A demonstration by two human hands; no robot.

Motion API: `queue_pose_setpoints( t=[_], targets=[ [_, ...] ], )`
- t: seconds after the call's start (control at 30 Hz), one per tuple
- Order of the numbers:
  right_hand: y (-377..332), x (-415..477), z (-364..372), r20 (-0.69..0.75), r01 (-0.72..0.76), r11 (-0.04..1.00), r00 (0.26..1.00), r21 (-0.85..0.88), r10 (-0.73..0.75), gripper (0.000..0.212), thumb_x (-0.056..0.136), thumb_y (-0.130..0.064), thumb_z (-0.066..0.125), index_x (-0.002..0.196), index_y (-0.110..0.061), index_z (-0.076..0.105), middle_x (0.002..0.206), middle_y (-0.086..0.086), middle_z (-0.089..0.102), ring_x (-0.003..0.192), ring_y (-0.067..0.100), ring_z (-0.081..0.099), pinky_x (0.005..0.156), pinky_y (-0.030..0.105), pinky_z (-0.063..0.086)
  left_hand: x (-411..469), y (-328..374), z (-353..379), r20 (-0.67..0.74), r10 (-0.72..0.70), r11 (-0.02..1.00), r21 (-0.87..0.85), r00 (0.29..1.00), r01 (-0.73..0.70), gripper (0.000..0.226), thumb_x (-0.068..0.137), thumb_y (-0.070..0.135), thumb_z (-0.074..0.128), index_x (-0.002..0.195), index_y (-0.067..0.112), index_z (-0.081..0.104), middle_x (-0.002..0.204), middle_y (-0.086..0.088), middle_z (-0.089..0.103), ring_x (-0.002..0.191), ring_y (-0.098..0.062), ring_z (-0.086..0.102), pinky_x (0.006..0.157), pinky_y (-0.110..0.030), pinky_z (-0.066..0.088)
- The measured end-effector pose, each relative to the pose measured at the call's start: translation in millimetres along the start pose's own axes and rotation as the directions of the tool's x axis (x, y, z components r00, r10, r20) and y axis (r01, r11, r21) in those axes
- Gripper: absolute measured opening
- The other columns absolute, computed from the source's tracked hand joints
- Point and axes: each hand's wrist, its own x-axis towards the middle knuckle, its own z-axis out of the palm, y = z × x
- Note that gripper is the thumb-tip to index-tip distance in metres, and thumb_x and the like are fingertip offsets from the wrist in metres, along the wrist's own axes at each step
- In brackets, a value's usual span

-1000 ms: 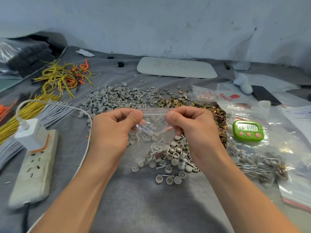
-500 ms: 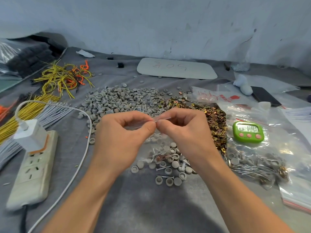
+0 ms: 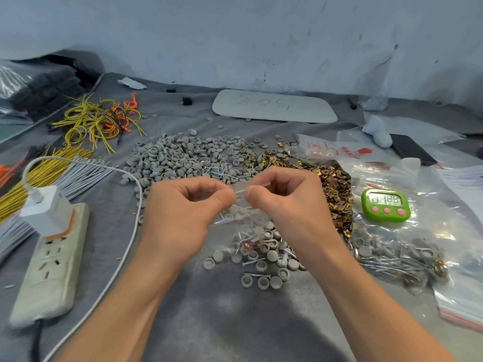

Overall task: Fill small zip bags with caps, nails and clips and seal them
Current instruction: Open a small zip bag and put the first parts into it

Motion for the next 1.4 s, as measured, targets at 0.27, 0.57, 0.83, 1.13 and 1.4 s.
queue_pose_setpoints(
  t=[0.27,0.57,0.83,1.13,1.4],
  targets=[
    [0.5,4.9,-3.8,-0.025,-0.087,0.996,0.996,0.0,0.087,0.015,0.088,-0.012,0.08,0.076,-0.019,0.078,0.066,-0.004,0.072,0.059,0.005,0.063,0.058,0.022,0.051,2.1,0.2,-0.9,-0.04,-0.05,0.999,0.005,0.998,0.05,0.01,0.076,0.016,0.087,0.07,0.022,0.081,0.067,0.003,0.076,0.056,-0.002,0.067,0.053,-0.013,0.049],
    [4.9,8.9,-20.9,-0.048,-0.192,0.968,0.978,0.163,0.203,0.02,0.086,-0.016,0.08,0.066,-0.017,0.075,0.059,0.005,0.064,0.055,0.018,0.053,0.067,0.013,0.057,4.0,-1.2,-6.5,-0.091,-0.093,0.993,-0.084,0.992,0.086,0.021,0.081,0.017,0.082,0.067,0.032,0.081,0.072,0.003,0.077,0.066,-0.004,0.071,0.061,-0.01,0.051],
    [-1.1,5.8,-13.8,0.244,-0.338,0.94,0.917,0.053,0.316,0.025,0.078,-0.056,0.071,0.074,-0.033,0.076,0.083,-0.009,0.076,0.074,0.005,0.069,0.082,0.029,0.048,0.9,4.8,-9.0,-0.1,0.008,0.981,-0.19,0.995,-0.027,0.006,0.068,0.037,0.078,0.072,0.036,0.083,0.073,0.003,0.078,0.07,-0.003,0.073,0.065,-0.011,0.053],
    [4.8,4.8,-12.2,0.132,-0.401,0.893,0.915,0.204,0.381,0.019,0.091,0.001,0.071,0.08,-0.01,0.08,0.077,0.005,0.075,0.063,0.01,0.062,0.055,0.021,0.049,7.5,-11.3,-4.2,0.197,-0.237,0.95,-0.157,0.951,0.27,0.045,0.071,0.059,0.068,0.108,0.036,0.079,0.108,0.008,0.078,0.1,-0.007,0.072,0.084,-0.029,0.049],
    [10.8,6.4,-16.6,-0.047,-0.464,0.806,0.856,0.367,0.514,0.012,0.094,-0.007,0.071,0.087,-0.01,0.08,0.082,0.008,0.076,0.067,0.013,0.063,0.061,0.026,0.053,5.4,-18.7,3.0,0.216,-0.325,0.932,-0.092,0.921,0.351,0.023,0.082,-0.002,0.078,0.092,0.019,0.081,0.08,-0.004,0.078,0.071,-0.013,0.073,0.061,-0.015,0.052]
  ],
)
